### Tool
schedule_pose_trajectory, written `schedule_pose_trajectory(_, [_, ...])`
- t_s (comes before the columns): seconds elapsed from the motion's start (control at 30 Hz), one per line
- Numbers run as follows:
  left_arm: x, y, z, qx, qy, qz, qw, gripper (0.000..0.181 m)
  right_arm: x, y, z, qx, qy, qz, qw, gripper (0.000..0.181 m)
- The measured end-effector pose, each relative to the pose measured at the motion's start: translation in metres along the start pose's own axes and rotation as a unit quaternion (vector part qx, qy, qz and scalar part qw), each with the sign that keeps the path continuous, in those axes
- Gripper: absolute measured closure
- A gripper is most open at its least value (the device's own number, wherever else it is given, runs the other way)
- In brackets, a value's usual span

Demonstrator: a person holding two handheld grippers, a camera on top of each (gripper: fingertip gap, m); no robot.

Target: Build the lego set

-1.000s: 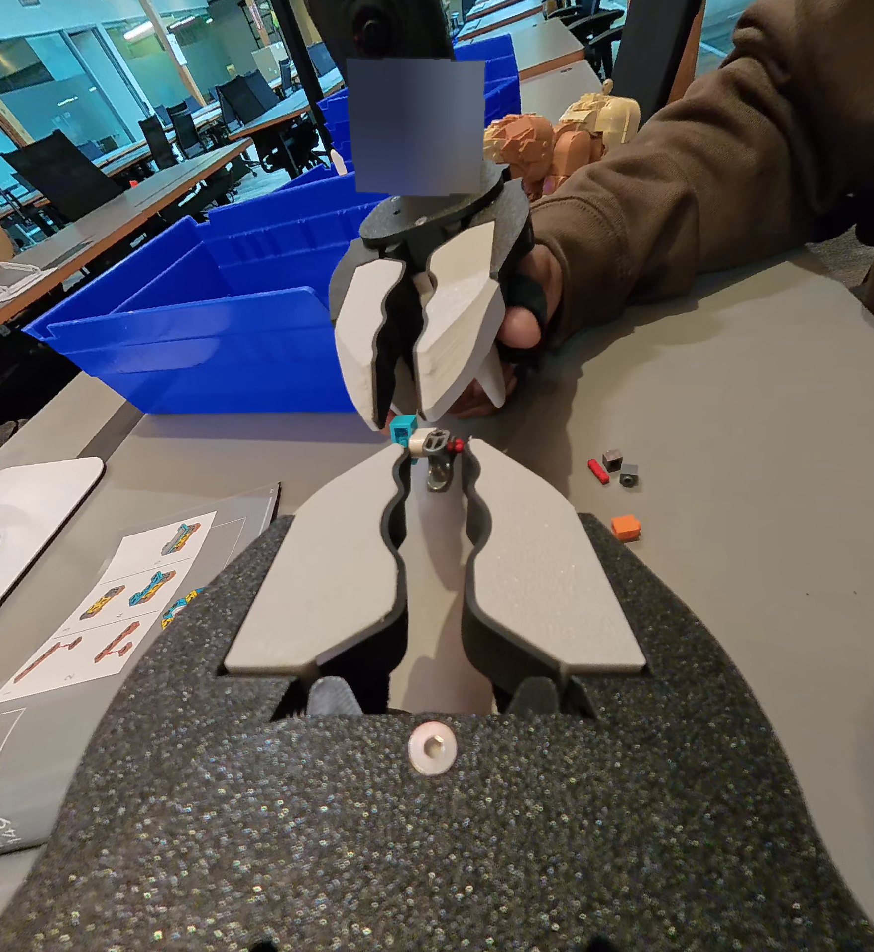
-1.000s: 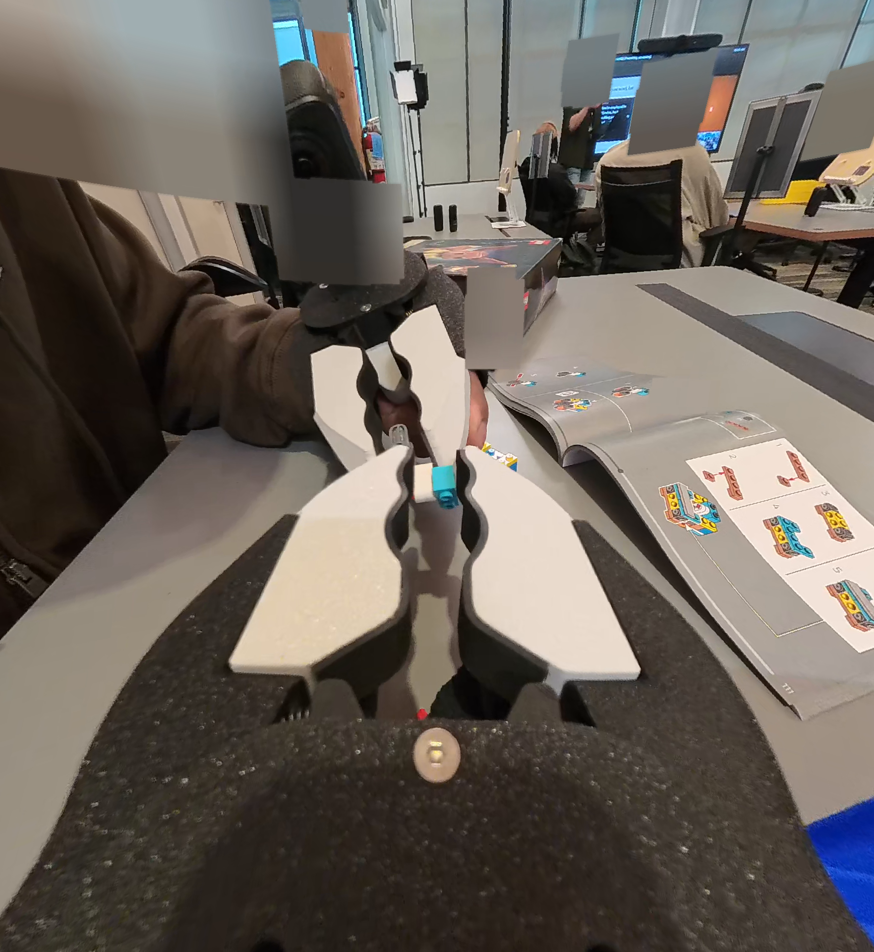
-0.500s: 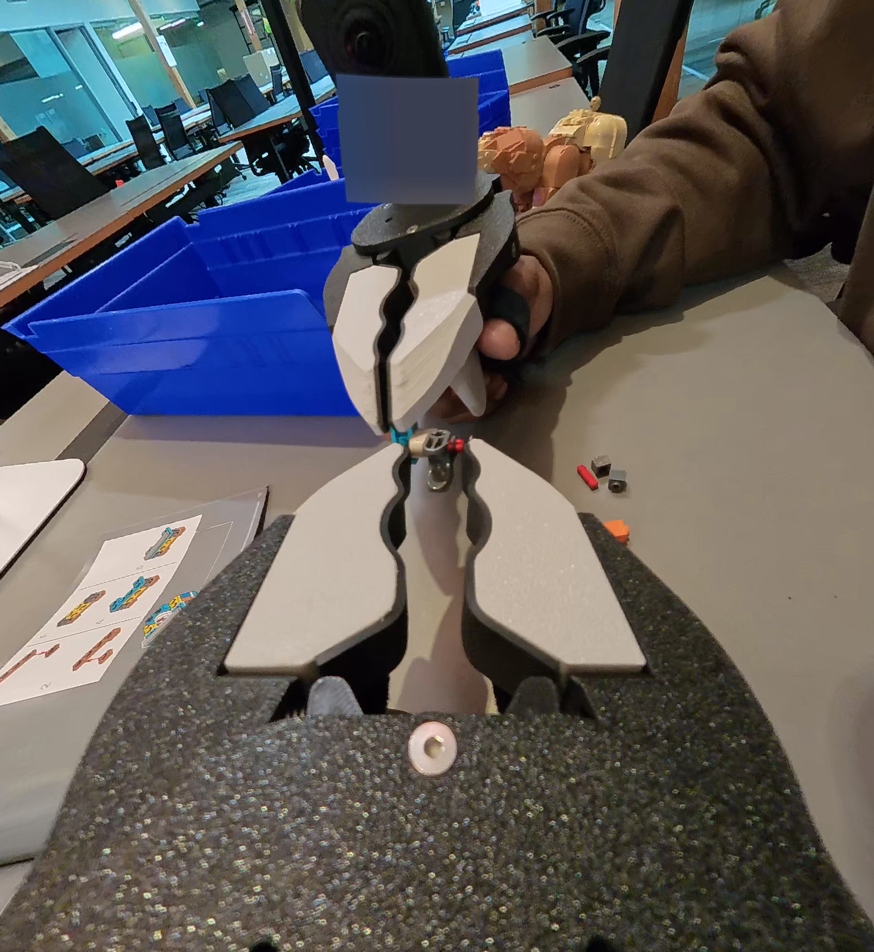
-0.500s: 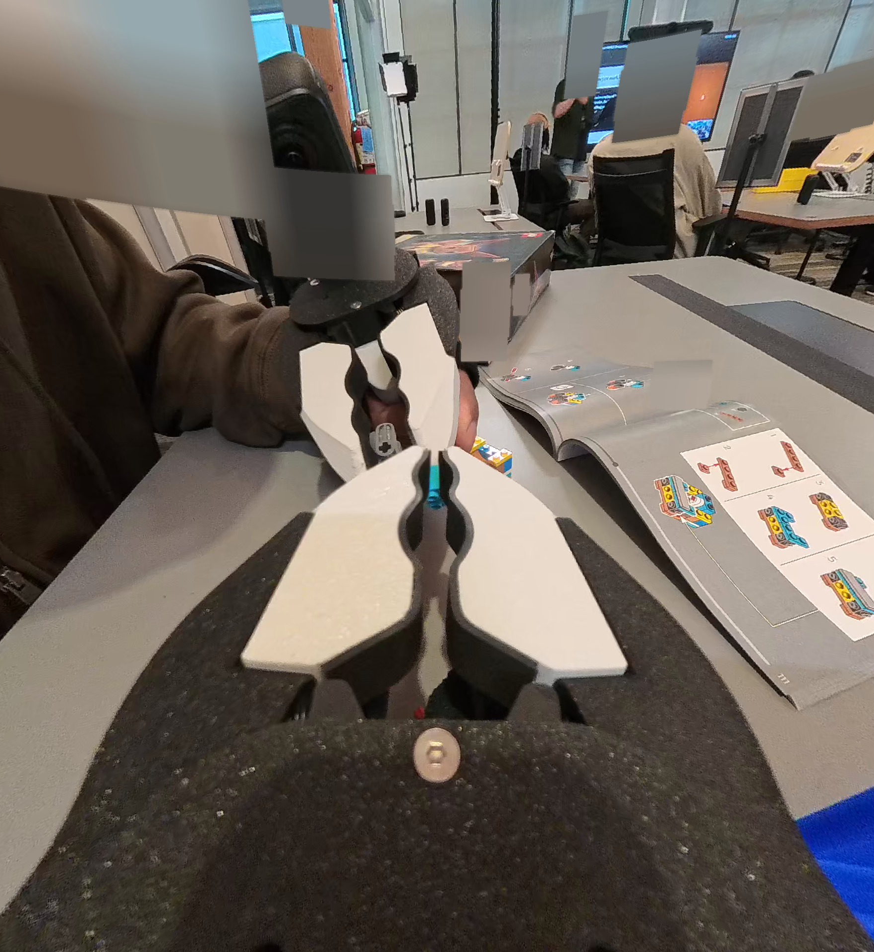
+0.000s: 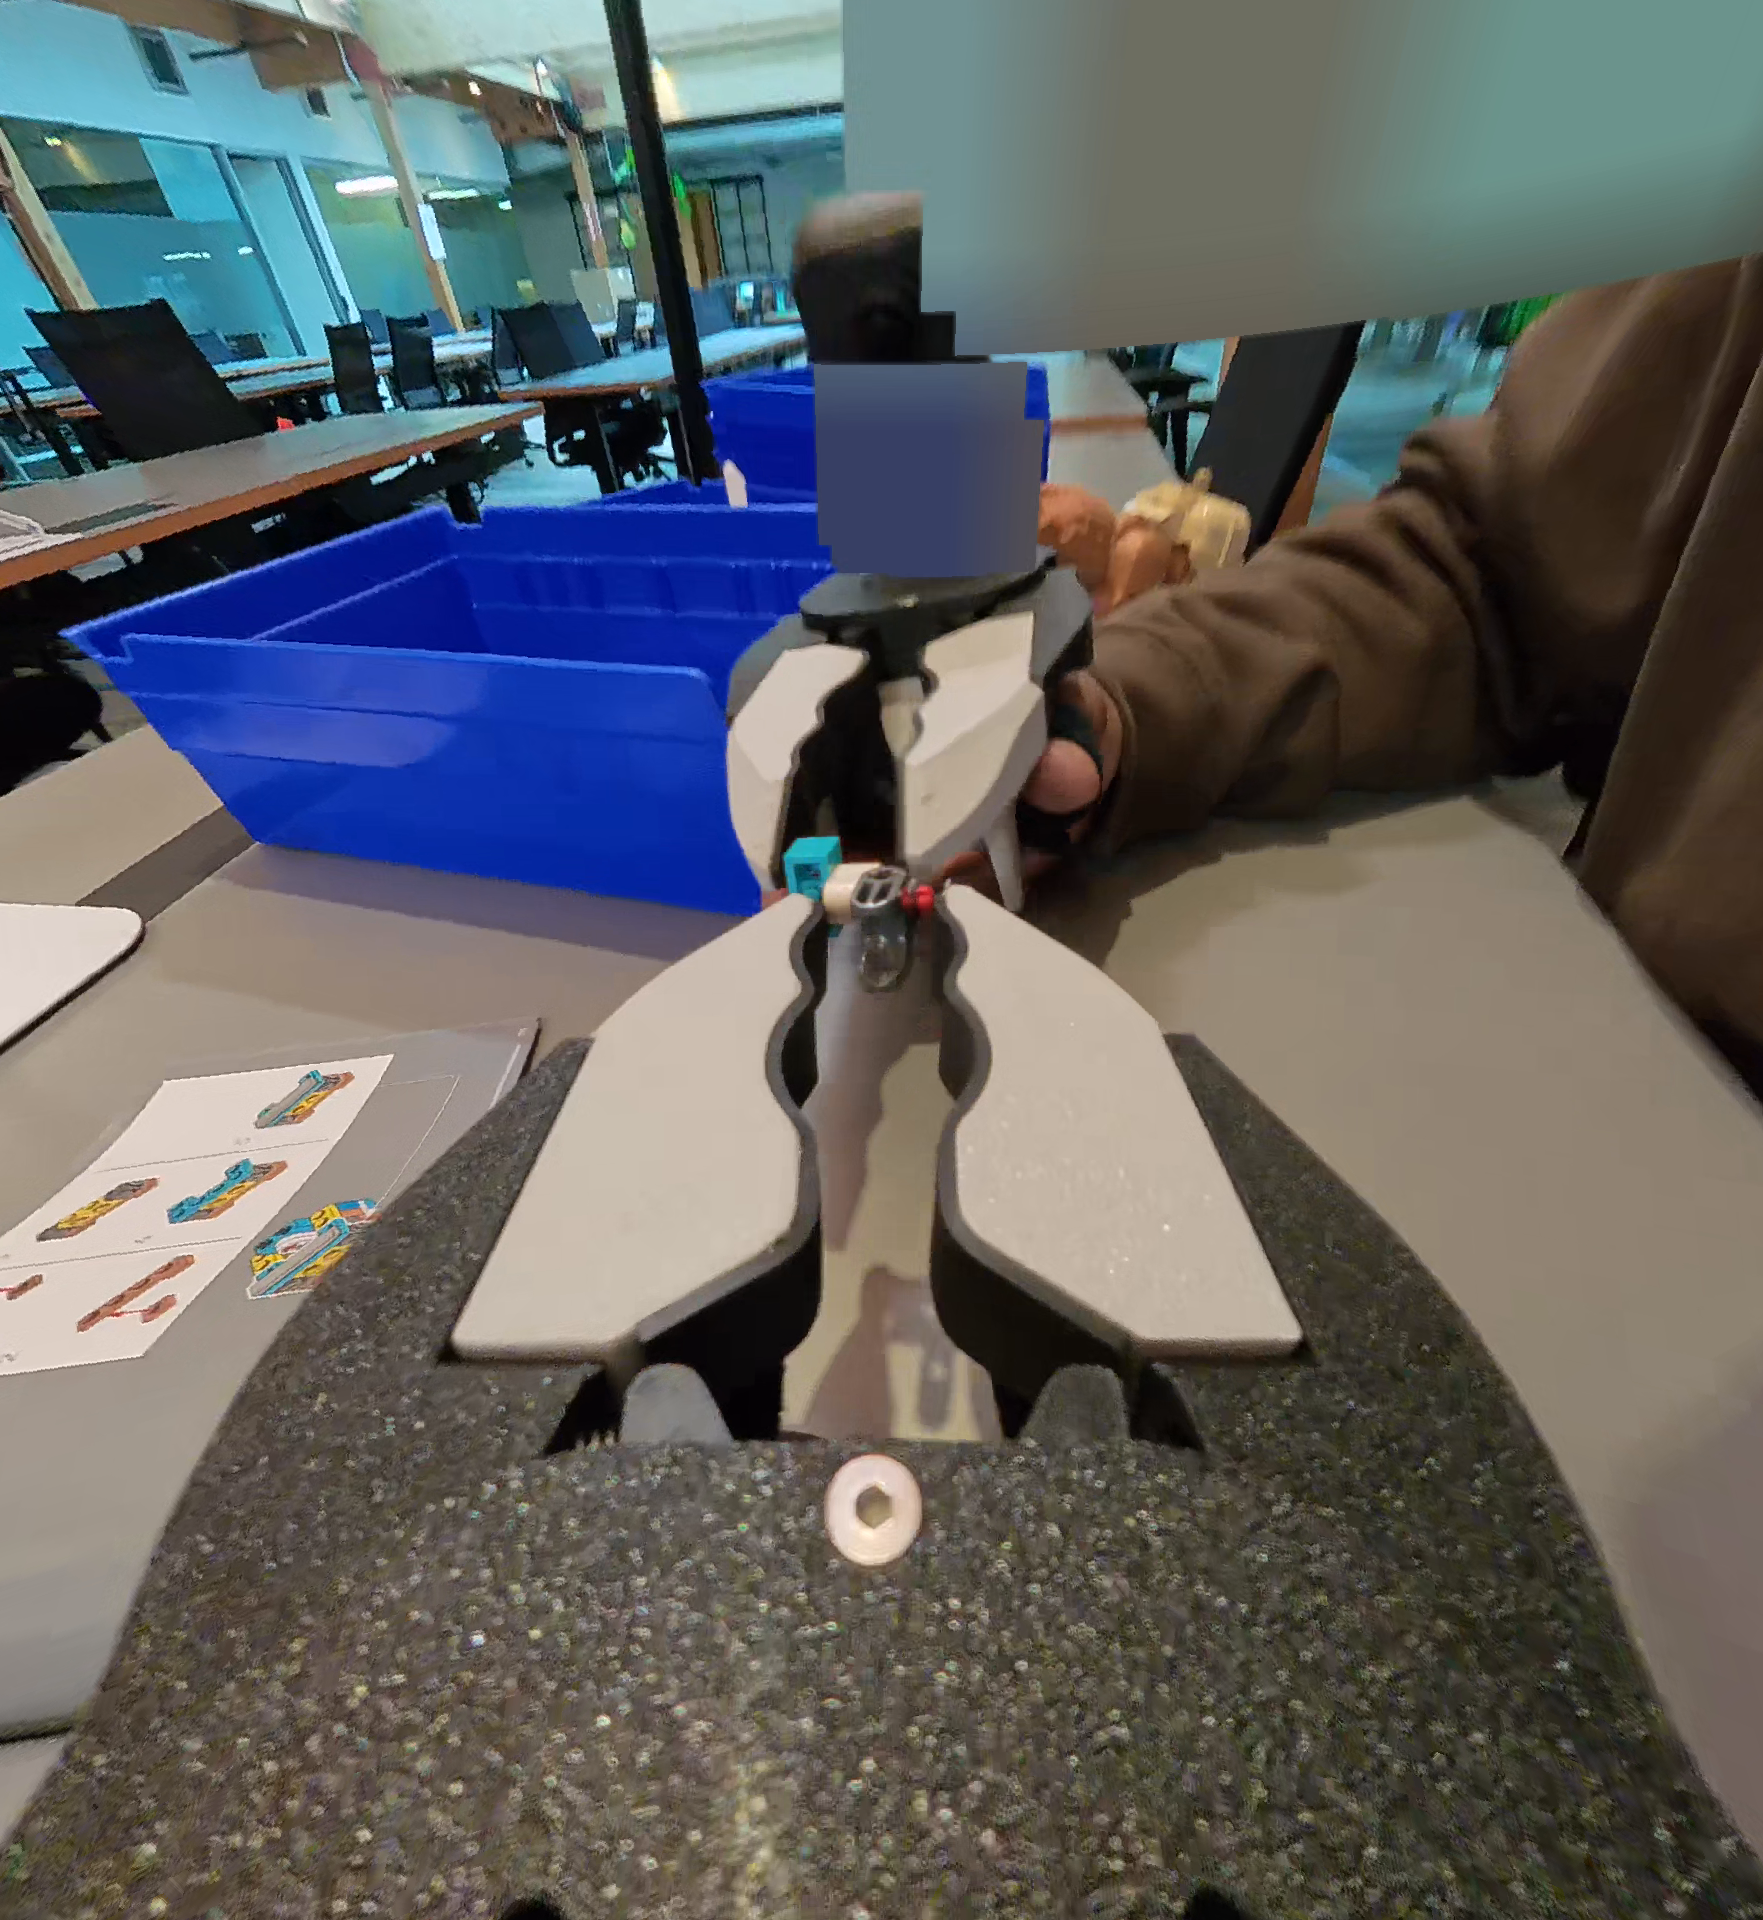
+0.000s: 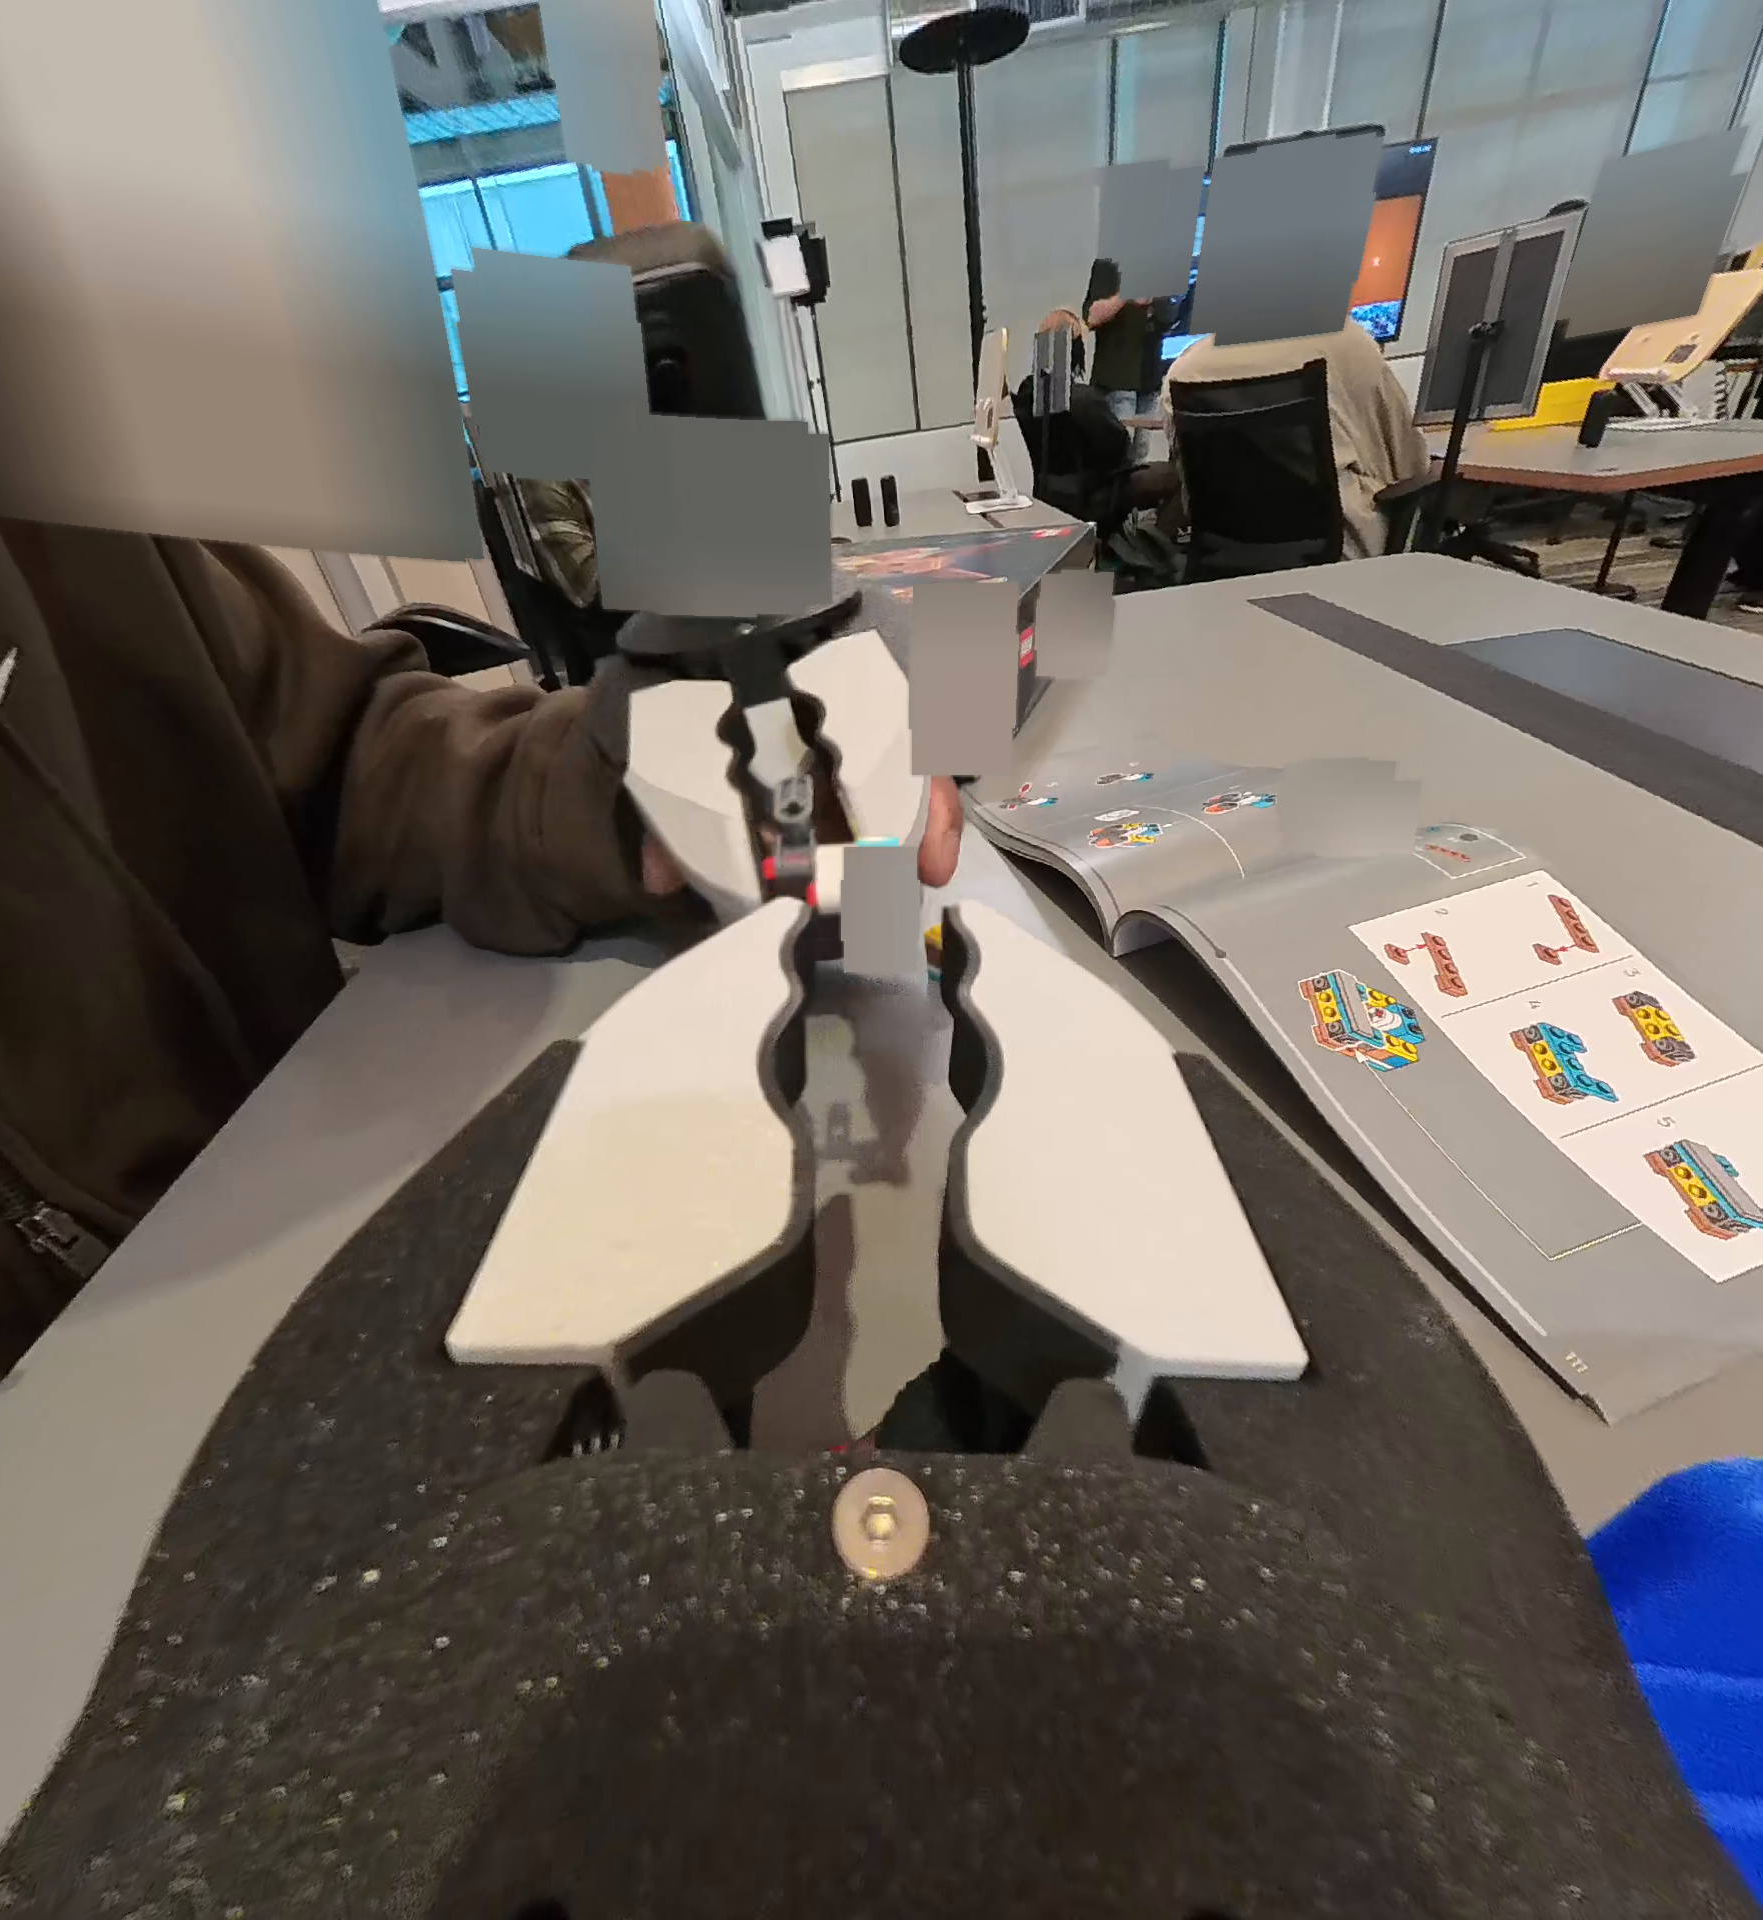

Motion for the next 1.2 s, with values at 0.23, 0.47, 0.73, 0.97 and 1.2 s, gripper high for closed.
schedule_pose_trajectory(0.23, [-0.001, 0.002, 0.001, 0.019, 0.021, -0.034, 0.999, 0.163, -0.004, 0.000, 0.003, 0.001, -0.017, -0.005, 1.000, 0.151])
schedule_pose_trajectory(0.47, [0.002, 0.003, 0.005, 0.020, 0.032, -0.037, 0.999, 0.162, -0.005, 0.000, 0.004, -0.003, -0.020, -0.008, 1.000, 0.159])
schedule_pose_trajectory(0.73, [-0.002, 0.005, 0.003, 0.007, 0.043, -0.059, 0.997, 0.158, -0.005, 0.001, 0.004, -0.006, -0.022, 0.000, 1.000, 0.163])
schedule_pose_trajectory(0.97, [-0.002, 0.007, 0.003, -0.003, 0.051, -0.060, 0.997, 0.157, -0.004, 0.002, 0.004, -0.024, -0.025, 0.010, 0.999, 0.163])
schedule_pose_trajectory(1.2, [0.007, 0.008, 0.009, -0.029, 0.032, 0.004, 0.999, 0.165, -0.003, 0.003, -0.001, -0.045, -0.049, 0.020, 0.998, 0.163])
Point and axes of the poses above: each gripper's, where its closed fingertips meet, z out along the fingers, y out of its underside, x = y × z across the jaws, the point moved 10 cm from there along -z, back along the fingers, and after that the axes turned 2 degrees about -y, right-handed, at the moved point
